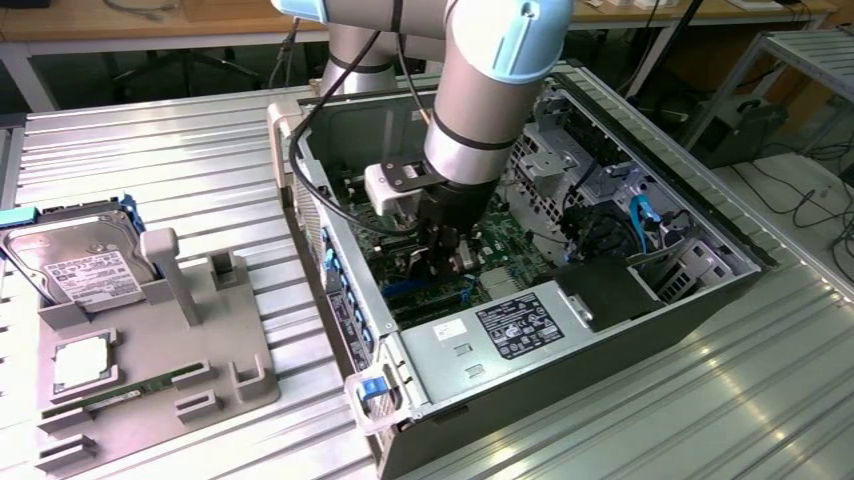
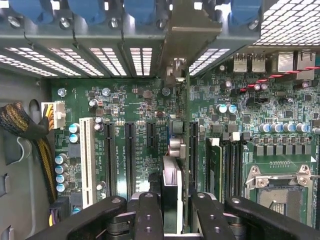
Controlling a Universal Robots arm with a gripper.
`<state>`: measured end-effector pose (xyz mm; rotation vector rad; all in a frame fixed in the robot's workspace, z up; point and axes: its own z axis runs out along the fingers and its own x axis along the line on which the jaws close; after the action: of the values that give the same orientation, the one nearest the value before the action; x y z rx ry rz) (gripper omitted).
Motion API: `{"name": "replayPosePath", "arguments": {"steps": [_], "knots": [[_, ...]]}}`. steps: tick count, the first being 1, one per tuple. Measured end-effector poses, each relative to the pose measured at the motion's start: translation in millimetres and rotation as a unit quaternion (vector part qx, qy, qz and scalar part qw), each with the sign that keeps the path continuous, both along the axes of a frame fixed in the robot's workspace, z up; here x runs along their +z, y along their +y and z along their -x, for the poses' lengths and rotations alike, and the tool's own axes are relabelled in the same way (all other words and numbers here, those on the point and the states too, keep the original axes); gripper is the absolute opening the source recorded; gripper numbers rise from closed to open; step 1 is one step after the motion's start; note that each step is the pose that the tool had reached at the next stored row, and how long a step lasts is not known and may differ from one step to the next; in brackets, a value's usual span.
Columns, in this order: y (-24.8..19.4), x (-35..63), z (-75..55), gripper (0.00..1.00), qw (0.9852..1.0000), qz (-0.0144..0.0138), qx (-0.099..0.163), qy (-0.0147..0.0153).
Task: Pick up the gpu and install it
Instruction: 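Insert the gpu into the slot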
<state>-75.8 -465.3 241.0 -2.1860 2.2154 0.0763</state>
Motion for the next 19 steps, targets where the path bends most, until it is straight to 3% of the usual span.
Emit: {"name": "replayPosePath", "arguments": {"steps": [19], "knots": [[0.3,-11.2,0.6,0.28,1.0,-0.0019,0.0,0.0001]]}}
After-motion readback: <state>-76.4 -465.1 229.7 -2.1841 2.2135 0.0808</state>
